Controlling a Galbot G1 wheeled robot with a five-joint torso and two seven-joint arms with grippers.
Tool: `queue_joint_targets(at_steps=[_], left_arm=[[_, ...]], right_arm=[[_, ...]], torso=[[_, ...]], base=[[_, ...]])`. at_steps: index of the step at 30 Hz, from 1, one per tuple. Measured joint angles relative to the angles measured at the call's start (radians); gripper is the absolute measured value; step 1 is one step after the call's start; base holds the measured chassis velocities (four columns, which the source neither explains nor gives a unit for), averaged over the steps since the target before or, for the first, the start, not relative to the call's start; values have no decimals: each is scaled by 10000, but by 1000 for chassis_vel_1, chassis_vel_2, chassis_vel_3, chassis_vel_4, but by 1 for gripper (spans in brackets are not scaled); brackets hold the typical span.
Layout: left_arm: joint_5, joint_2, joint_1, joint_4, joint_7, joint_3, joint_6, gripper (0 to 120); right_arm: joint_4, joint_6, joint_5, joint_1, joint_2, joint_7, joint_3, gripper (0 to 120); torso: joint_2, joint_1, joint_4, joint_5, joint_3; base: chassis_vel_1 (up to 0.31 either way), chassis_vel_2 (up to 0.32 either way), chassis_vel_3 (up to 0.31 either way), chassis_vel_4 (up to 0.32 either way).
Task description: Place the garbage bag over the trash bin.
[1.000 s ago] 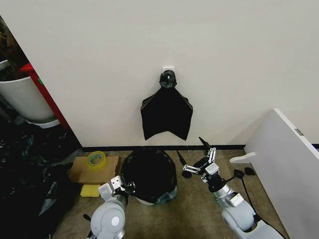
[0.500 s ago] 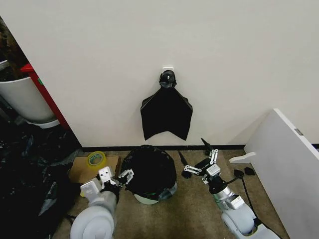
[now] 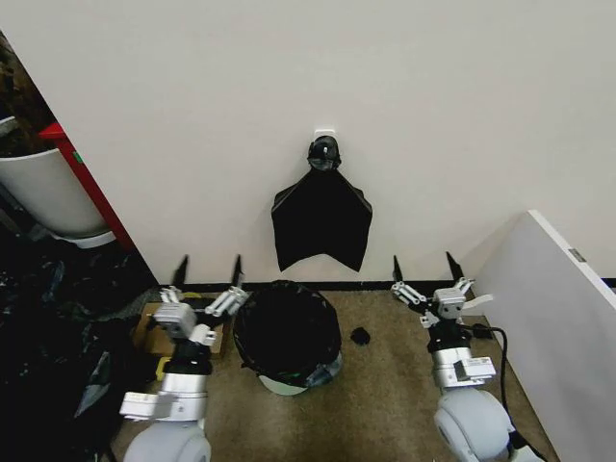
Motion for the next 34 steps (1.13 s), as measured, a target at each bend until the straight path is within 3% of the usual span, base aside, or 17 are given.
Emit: queue_joint_targets(at_steps=[6,12,16,26,30,34], left_arm=[[249,-491,250,-229,-70,200,49,100],[143,-185,375,-81,117,332,-172,100],[55,-213,444,64,881,435,-600,100],[44,-222,355,537,1122,310,-804,100],[57,-291,318,598,877,272,-551,100],[141,-343,300,697,737,193,-287,100]], right_arm=[[349,-416,130,-316,425,-167,808,100],[246,17,-390,-558,716,-554,1078,100],[155,185,-724,-668,1057,-698,962,100],[308,-623,-529,-764,1023,-270,523,100],[407,-1134,-357,-677,918,-167,388,100],[324,-1029,-353,-574,813,-590,583,100]], torso=[[0,0,0,-2,0],[0,0,-1,-5,0],[0,0,0,-1,0],[0,0,-1,-4,0],[0,0,-1,-3,0],[0,0,-1,-3,0]], base=[[0,0,0,0],[0,0,0,0],[0,0,0,0],[0,0,0,0],[0,0,0,0],[0,0,0,0]])
